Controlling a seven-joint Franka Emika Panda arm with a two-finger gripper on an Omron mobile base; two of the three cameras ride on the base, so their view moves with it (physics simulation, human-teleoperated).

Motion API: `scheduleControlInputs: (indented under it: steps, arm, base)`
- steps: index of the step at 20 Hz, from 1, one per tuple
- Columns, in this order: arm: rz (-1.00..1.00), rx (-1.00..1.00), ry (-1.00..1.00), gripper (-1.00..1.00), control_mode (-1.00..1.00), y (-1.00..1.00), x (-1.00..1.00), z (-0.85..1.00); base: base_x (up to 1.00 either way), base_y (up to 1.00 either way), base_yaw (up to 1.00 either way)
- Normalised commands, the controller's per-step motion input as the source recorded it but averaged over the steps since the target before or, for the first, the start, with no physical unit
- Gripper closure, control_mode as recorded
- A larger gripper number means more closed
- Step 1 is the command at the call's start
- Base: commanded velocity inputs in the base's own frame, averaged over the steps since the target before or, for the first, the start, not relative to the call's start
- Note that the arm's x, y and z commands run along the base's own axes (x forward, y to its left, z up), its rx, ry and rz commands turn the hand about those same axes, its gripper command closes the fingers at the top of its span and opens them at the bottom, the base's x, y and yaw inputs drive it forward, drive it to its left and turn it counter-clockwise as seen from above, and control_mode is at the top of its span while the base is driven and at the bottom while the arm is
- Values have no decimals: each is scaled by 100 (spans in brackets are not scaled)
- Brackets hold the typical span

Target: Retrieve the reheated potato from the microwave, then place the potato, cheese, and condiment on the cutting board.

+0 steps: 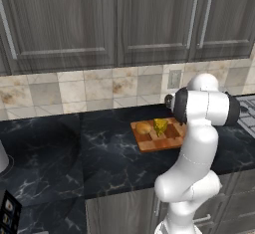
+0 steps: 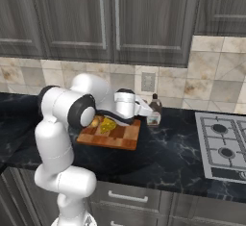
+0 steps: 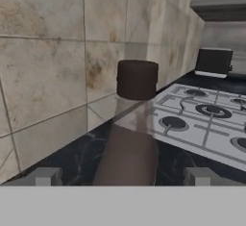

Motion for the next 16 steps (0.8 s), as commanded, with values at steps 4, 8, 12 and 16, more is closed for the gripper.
scheduleControlInputs:
  steps: [4,8,12,16]
  arm:
    - [0,0,0,-100,-100,-15,6,-13]
    - [0,0,0,-100,-100,-10,10,-14]
    - [0,0,0,-100,-100,-3,12,-11]
    - [0,0,0,-100,-100,-2,10,-9]
  base:
    - [0,0,0]
    - [0,0,0]
    - [0,0,0]
    - [0,0,0]
